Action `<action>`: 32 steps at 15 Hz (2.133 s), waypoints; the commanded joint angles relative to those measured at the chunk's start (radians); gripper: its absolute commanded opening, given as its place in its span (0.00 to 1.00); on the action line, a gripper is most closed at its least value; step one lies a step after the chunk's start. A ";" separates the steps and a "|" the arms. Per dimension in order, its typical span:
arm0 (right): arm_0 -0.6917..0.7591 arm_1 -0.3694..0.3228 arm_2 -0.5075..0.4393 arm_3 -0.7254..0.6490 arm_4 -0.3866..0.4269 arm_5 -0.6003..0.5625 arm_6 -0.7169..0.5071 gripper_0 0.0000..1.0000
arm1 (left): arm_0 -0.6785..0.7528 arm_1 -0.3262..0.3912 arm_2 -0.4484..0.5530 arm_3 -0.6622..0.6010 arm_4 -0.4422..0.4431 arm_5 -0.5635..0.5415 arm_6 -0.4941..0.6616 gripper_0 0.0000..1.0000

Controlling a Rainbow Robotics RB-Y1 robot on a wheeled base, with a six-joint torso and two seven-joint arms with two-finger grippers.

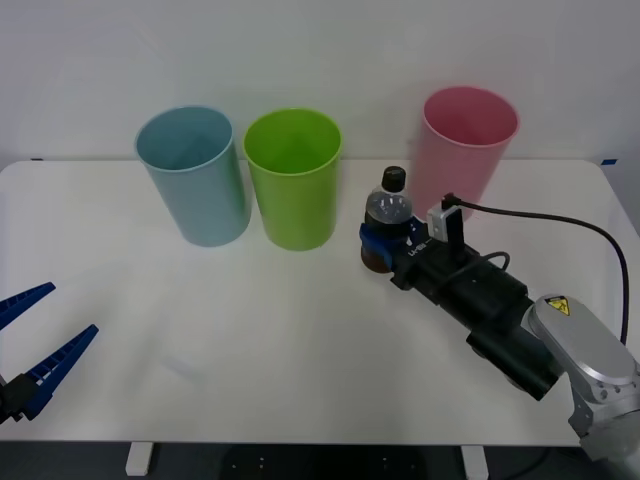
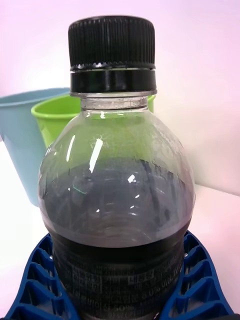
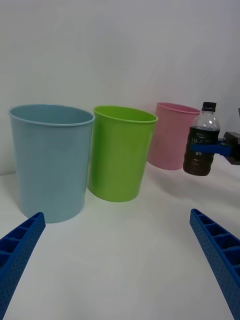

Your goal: Grasp the object on the table and drop it into the matching bin: aluminum can to the light blue bin, PET bottle to the pink bin.

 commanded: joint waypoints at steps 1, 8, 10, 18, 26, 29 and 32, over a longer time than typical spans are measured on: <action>0.033 -0.054 -0.012 -0.094 0.000 0.010 -0.093 0.00 | 0.000 0.000 0.000 0.000 0.000 0.000 0.000 1.00; 0.038 -0.126 -0.090 -0.261 0.000 0.017 -0.337 0.00 | 0.000 0.000 0.000 0.000 0.000 0.000 0.000 1.00; 0.030 -0.146 -0.109 -0.290 0.002 0.019 -0.397 0.00 | 0.000 0.000 0.000 0.000 0.000 0.000 0.000 1.00; -0.088 -0.244 -0.130 -0.303 0.002 0.111 -0.492 0.00 | 0.000 0.000 0.000 0.000 0.000 0.000 0.000 1.00; -0.281 -0.312 -0.130 -0.094 0.025 0.137 -0.490 0.00 | 0.000 0.000 0.000 0.000 0.000 0.000 0.000 1.00; -0.339 -0.310 -0.126 0.001 0.043 0.137 -0.479 0.00 | 0.000 0.000 0.000 0.000 0.000 0.000 0.000 1.00; -0.387 -0.303 -0.124 0.085 0.062 0.131 -0.469 0.00 | 0.000 0.000 0.000 0.000 0.000 0.000 0.000 1.00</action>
